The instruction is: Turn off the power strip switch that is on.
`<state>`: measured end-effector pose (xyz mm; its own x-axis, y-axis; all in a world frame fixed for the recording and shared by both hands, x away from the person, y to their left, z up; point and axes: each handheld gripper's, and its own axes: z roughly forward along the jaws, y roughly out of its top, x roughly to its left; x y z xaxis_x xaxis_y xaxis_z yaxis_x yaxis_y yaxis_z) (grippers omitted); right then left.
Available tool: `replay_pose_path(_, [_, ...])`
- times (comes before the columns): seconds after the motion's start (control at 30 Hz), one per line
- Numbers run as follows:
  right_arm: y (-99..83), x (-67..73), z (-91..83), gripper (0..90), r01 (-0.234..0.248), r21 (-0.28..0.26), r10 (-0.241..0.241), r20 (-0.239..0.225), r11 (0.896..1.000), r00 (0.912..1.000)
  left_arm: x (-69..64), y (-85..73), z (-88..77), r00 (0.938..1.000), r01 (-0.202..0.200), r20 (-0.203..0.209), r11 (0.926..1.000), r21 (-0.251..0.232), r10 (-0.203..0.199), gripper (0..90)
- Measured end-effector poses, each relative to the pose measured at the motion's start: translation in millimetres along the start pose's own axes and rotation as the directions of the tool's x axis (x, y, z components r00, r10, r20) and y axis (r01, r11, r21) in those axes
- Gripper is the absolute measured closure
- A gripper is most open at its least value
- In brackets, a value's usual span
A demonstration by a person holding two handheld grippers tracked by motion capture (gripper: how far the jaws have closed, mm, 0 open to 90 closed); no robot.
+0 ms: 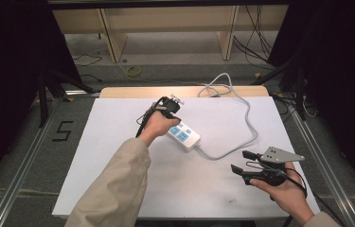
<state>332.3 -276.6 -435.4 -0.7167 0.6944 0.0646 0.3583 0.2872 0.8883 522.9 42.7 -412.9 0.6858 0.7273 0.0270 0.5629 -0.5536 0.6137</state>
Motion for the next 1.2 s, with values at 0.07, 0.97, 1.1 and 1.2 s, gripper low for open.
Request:
replay_pose_path(0.07, [-0.1, -0.1, 0.0, 30.1, 0.001, 0.001, -0.001, 0.0, 1.0, 1.0, 0.4, 0.5, 1.3, 1.0, -0.003, 0.0, 1.0, 0.005, 0.003, 89.6])
replay_pose_path(0.97, [-0.2, 0.2, -0.1, 29.9, -0.002, 0.0, 0.002, -0.005, 1.0, 1.0, -3.7, 11.7, 13.3, 0.9999, -0.014, -0.008, 0.9997, 0.018, 0.014, 89.7])
replay_pose_path(1.1, [-0.4, 0.0, 0.0, 29.9, -0.001, 0.001, 0.001, -0.006, 1.0, 1.0, -2.6, 12.7, 13.3, 0.9998, -0.019, -0.011, 0.9996, 0.022, 0.019, 89.7])
replay_pose_path(1.2, [-0.3, 0.3, 0.1, 29.9, -0.001, 0.002, 0.001, -0.006, 1.0, 1.0, -2.5, 12.0, 15.9, 0.9998, -0.015, -0.012, 0.9995, 0.027, 0.015, 89.7])
